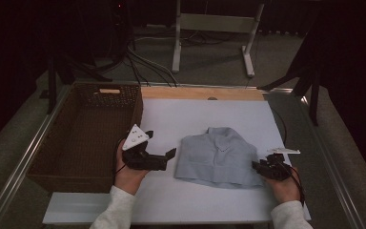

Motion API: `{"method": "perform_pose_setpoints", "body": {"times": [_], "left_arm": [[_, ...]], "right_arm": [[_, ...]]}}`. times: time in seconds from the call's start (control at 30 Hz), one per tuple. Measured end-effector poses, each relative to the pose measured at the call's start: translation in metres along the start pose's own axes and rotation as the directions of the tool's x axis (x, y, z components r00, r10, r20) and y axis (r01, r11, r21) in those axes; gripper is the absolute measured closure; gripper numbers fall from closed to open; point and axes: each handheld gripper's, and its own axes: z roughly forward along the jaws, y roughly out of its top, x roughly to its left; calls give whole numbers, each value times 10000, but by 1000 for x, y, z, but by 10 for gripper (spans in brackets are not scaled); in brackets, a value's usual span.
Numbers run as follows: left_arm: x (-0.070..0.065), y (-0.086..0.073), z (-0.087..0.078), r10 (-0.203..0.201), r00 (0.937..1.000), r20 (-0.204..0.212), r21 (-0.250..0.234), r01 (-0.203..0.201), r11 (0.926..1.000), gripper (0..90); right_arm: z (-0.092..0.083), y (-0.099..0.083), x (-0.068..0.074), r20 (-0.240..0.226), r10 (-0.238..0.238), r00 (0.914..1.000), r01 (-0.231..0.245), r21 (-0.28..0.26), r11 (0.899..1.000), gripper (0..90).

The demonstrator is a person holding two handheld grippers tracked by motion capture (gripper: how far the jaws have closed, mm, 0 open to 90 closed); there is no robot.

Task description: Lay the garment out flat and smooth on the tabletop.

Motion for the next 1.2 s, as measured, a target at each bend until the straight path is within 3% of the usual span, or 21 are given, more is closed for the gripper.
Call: {"method": "perform_pose_setpoints", "body": {"times": [0.13, 0.23, 0.67, 1.2], "left_arm": [[-1, -2, 3, 2, 10000, 48, 87, -2, 10000, 1], [-2, -2, 4, 35, 10000, 64, 106, -35, 9999, 1], [1, 0, -1, -13, 10000, -11, -46, 13, 10000, 1], [1, 0, -1, -24, 10000, 11, -36, 24, 10000, 1]], "right_arm": [[1, 0, 2, -583, -56, 9983, 63, 112, 9999, 810], [0, 2, 1, -493, -73, 9988, 77, 92, 9999, 849], [-22, 4, -17, 142, 622, 9980, -609, -767, 9952, 856], [-42, 1, -40, 554, 1347, 9893, -1273, -1212, 9844, 857]]}}
